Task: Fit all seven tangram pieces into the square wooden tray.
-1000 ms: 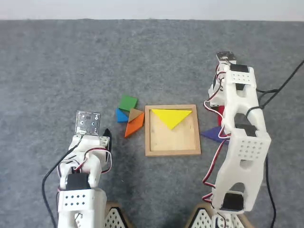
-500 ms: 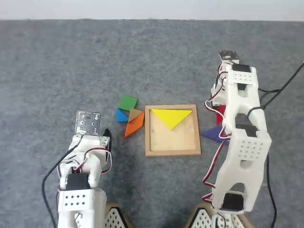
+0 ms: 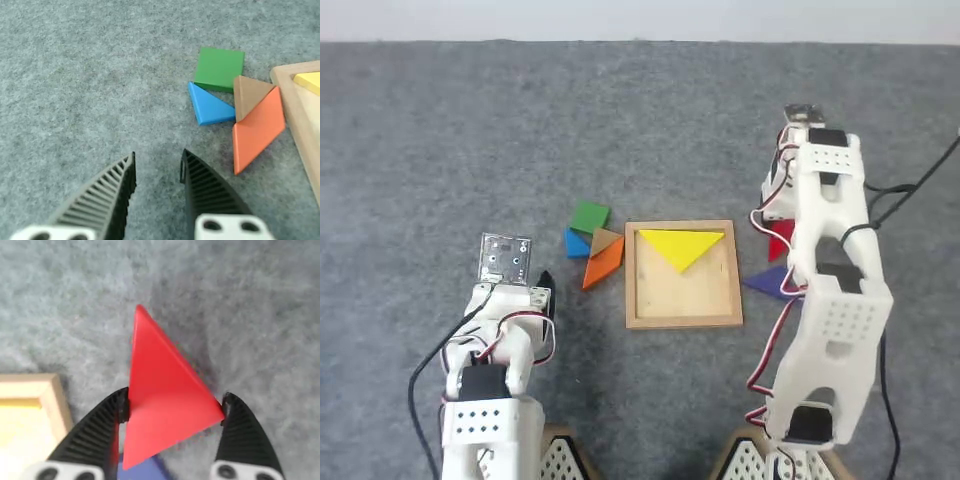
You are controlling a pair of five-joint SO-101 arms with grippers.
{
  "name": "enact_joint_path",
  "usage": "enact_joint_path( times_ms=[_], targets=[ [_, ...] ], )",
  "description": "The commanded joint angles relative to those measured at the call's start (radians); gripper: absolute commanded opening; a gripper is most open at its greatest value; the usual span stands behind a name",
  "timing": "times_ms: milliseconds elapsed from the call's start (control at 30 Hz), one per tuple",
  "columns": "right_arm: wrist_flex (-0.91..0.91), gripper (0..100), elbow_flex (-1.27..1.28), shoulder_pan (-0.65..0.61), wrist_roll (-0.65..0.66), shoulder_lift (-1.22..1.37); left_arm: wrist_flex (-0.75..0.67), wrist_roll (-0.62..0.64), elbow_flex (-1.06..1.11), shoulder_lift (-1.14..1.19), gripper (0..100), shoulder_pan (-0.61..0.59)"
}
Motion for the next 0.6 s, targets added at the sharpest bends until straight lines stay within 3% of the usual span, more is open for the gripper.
enact_joint_path(
  times_ms=[0, 333, 467, 567],
  targets=[
    [0.074, 13.3, -0.032, -0.039, -0.023, -0.15, 0.006, -0.006, -0.005, -0.02, 15, -0.002],
    [0.289, 13.3, -0.023, -0.219, -0.123, -0.325, 0.006, -0.006, -0.005, -0.02, 15, -0.002],
    [0.282, 13.3, 0.074, -0.314, -0.167, -0.397, 0.006, -0.006, -0.005, -0.02, 15, -0.002],
    [0.18, 13.3, 0.239, -0.384, -0.17, -0.475, 0.006, -0.006, -0.005, -0.02, 15, -0.002]
  ],
)
